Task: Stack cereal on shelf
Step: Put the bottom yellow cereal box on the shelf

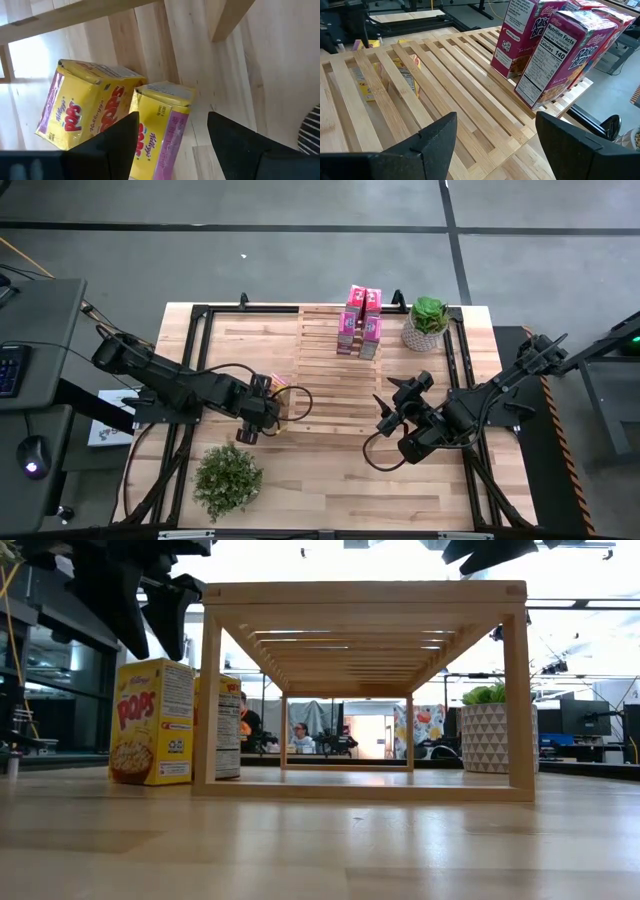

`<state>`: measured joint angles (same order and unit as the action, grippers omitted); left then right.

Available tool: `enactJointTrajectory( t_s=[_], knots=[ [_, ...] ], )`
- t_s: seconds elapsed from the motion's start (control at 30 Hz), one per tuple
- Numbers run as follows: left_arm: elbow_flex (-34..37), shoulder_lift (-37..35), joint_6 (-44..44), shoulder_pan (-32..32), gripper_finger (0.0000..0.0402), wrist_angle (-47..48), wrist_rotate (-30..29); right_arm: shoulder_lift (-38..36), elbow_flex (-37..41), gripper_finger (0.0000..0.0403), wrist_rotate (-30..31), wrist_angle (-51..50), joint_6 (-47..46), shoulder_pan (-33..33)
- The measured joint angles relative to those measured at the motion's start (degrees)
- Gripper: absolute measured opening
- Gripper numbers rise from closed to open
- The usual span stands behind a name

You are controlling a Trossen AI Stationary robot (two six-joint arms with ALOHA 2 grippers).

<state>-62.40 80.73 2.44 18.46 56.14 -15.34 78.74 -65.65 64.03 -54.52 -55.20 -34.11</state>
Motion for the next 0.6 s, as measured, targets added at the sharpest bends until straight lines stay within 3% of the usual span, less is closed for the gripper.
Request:
enactJointTrajectory(
  t_s=[0.4,0.6],
  knots=[
    [0.0,0.0,-2.5,-2.9,0.0225,0.2,0.3,0.0,0.0,0.0264,0.0,0.0,0.0,0.0],
    [0.0,0.0,-2.1,-4.8,0.0225,0.2,5.6,0.0,0.0,0.0264,0.1,0.0,0.0,0.0]
  ],
)
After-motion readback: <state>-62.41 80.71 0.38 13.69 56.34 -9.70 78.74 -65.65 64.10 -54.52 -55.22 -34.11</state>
